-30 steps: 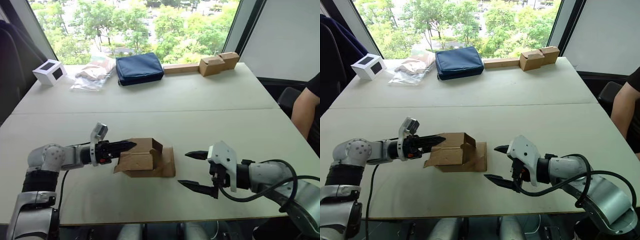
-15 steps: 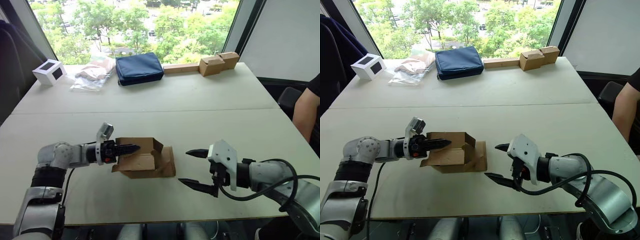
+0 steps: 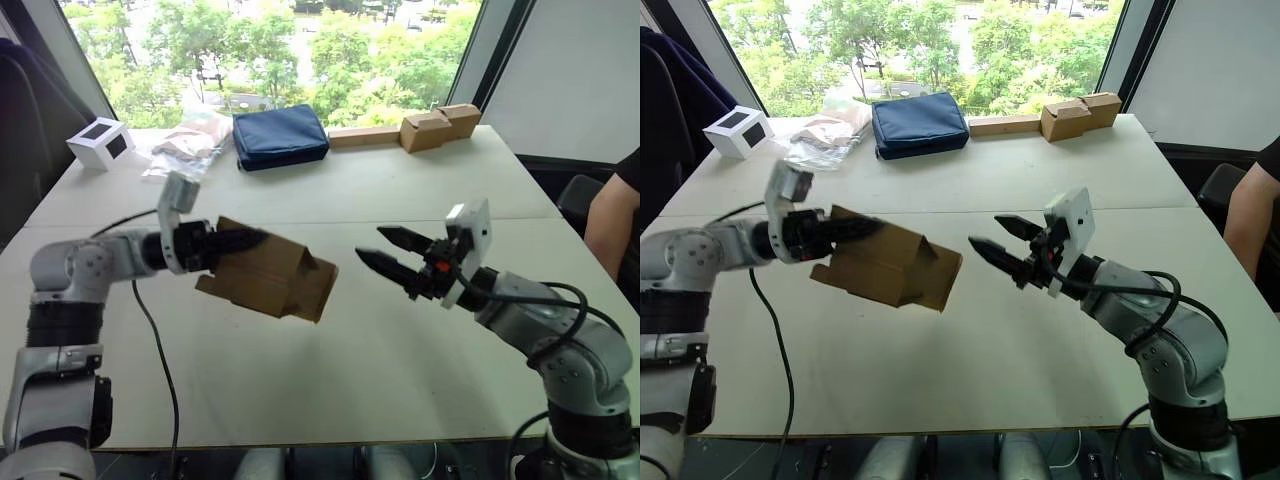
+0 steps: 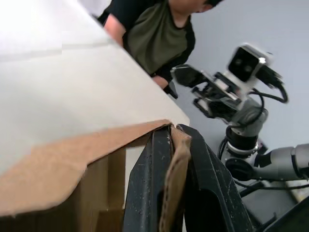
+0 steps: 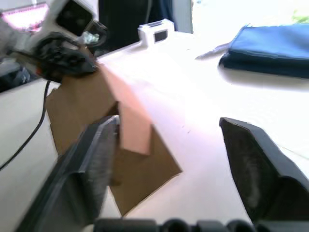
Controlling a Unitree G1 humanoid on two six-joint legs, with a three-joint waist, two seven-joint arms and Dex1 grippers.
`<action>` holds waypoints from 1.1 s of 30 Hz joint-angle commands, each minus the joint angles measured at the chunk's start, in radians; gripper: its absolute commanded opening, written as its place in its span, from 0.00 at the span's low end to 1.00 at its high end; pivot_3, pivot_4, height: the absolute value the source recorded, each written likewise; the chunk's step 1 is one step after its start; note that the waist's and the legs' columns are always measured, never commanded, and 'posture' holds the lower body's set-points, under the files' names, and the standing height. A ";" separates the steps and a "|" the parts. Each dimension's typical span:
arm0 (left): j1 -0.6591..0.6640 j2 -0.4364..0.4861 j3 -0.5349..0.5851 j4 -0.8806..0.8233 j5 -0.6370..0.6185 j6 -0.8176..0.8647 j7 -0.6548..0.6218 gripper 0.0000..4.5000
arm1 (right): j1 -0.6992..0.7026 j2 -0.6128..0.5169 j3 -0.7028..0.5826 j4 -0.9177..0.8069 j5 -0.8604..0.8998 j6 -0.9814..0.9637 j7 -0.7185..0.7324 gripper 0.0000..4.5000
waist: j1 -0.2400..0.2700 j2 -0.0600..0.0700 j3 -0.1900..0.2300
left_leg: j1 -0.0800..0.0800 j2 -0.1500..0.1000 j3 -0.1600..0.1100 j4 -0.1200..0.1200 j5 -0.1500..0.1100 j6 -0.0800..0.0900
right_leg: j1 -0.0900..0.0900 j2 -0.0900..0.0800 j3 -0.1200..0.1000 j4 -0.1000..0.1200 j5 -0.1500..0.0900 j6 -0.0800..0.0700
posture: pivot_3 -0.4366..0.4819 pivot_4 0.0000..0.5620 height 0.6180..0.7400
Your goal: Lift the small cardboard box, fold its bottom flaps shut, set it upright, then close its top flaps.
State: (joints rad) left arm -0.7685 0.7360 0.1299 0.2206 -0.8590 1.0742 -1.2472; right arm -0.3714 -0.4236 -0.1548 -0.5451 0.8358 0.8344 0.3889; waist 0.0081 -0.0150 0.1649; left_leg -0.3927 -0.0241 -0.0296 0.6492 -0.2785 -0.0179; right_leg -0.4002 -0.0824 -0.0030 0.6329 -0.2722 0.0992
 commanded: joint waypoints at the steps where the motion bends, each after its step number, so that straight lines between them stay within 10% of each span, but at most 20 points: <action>1: -0.101 0.019 -0.006 0.046 0.038 -0.074 -0.055 0.04 | -0.077 0.108 0.008 0.029 0.017 -0.035 -0.097 0.35 | -0.002 0.000 0.000 | 0.000 0.000 0.000 0.000 0.000 -0.001 | -0.001 0.001 0.000 0.000 0.000 0.000 | 0.48 0.27 0.98; 6: -0.129 0.020 -0.035 0.083 0.072 -0.096 -0.106 0.04 | -0.074 0.151 0.058 0.013 0.008 -0.038 -0.103 0.01 | -0.022 0.000 0.000 | 0.000 -0.001 0.001 0.000 -0.001 0.002 | -0.005 0.003 0.000 0.009 0.000 0.000 | 0.48 0.27 0.98; 15: -0.090 -0.017 -0.005 0.088 0.059 -0.072 -0.072 0.04 | -0.017 0.096 0.073 -0.003 -0.036 -0.049 -0.084 0.01 | -0.023 0.000 0.000 | 0.000 -0.001 0.002 0.001 -0.001 0.003 | -0.006 0.004 0.001 0.013 0.000 0.000 | 0.48 0.27 0.98; 25: -0.053 -0.120 0.322 0.235 -0.121 0.503 0.318 0.04 | 0.000 0.062 0.052 0.012 -0.048 -0.065 -0.081 0.01 | -0.026 0.000 0.000 | 0.000 -0.001 0.001 0.002 -0.002 0.004 | -0.006 0.004 0.001 0.015 -0.001 0.001 | 0.48 0.27 0.98; 33: 0.108 -0.229 0.557 0.151 -0.223 0.540 0.681 0.04 | 0.007 0.062 0.053 0.014 -0.053 -0.067 -0.083 0.01 | -0.022 -0.001 0.000 | 0.000 -0.001 0.001 0.002 -0.001 0.003 | -0.007 0.002 0.002 0.015 -0.001 0.001 | 0.48 0.27 0.98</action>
State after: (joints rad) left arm -0.6870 0.5044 0.6481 0.4413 -1.0306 1.6064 -0.6123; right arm -0.3617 -0.3642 -0.0866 -0.5051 0.7790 0.7868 0.3073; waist -0.0135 -0.0157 0.1648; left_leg -0.3926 -0.0249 -0.0288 0.6516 -0.2797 -0.0152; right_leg -0.4069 -0.0814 -0.0011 0.6476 -0.2729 0.0997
